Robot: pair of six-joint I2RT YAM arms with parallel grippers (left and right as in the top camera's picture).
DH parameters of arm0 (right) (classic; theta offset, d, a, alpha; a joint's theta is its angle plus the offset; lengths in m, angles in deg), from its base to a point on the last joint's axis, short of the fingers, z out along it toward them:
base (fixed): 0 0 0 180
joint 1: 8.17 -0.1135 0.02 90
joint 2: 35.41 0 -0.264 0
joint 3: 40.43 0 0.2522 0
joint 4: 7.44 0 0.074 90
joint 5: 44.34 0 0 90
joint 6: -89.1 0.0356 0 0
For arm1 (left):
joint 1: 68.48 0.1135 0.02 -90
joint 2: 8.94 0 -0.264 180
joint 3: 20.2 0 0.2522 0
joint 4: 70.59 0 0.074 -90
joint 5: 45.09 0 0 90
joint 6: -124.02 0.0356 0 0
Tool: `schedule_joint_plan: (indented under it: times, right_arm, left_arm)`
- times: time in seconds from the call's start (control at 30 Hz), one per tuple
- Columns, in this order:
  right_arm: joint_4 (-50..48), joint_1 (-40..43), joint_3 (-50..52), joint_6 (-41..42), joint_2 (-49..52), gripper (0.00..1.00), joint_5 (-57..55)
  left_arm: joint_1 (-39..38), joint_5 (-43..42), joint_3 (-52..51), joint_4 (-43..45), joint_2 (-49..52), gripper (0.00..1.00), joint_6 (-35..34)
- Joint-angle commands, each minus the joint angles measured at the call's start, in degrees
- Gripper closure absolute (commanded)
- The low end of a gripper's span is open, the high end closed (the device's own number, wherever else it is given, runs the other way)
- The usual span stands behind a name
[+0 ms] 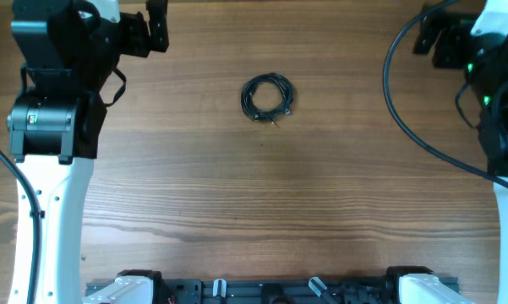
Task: Untangle cables
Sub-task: 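Raise both arms and move the left gripper toward the coiled black cable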
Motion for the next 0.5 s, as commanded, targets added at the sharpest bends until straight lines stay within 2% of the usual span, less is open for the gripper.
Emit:
schedule_joint_plan:
  times: [0.0,0.03,0.13,0.23,0.3,0.33,0.4,0.47]
  right_arm:
    - [2.86,-0.09,-0.39,-6.32,2.64,0.00,-9.57]
    - [3.80,0.35,0.00,-1.68,3.50,0.00,-10.80]
    - [4.31,0.42,0.50,-4.15,2.80,0.00,-11.02]
    - [8.44,0.57,0.52,-2.97,0.87,0.00,-11.54]
    - [12.98,0.79,0.68,2.78,-0.74,0.00,-13.14]
    - [15.10,0.79,0.79,5.99,-2.38,0.00,-13.46]
    - [16.22,0.79,2.56,7.37,-6.67,0.00,-13.25]
    - [12.90,0.79,11.85,6.73,-16.15,0.00,-10.38]
  left_arm:
    - [-0.44,0.76,-1.22,-0.57,0.22,0.00,-1.05]
    - [-0.81,0.79,-2.80,-0.42,0.11,0.00,-1.03]
    - [-2.54,2.29,-12.66,4.90,-3.39,0.00,-0.76]
    - [-3.52,6.95,-26.71,15.13,-13.35,0.00,-0.87]
    - [-3.54,8.04,-32.17,18.56,-18.53,0.00,-3.06]
    - [-3.61,8.07,-33.35,18.91,-20.13,0.00,-3.65]
    - [-3.61,8.04,-33.46,16.96,-21.51,0.00,-8.04]
    - [-3.58,7.34,-33.83,8.24,-20.52,0.07,-12.07]
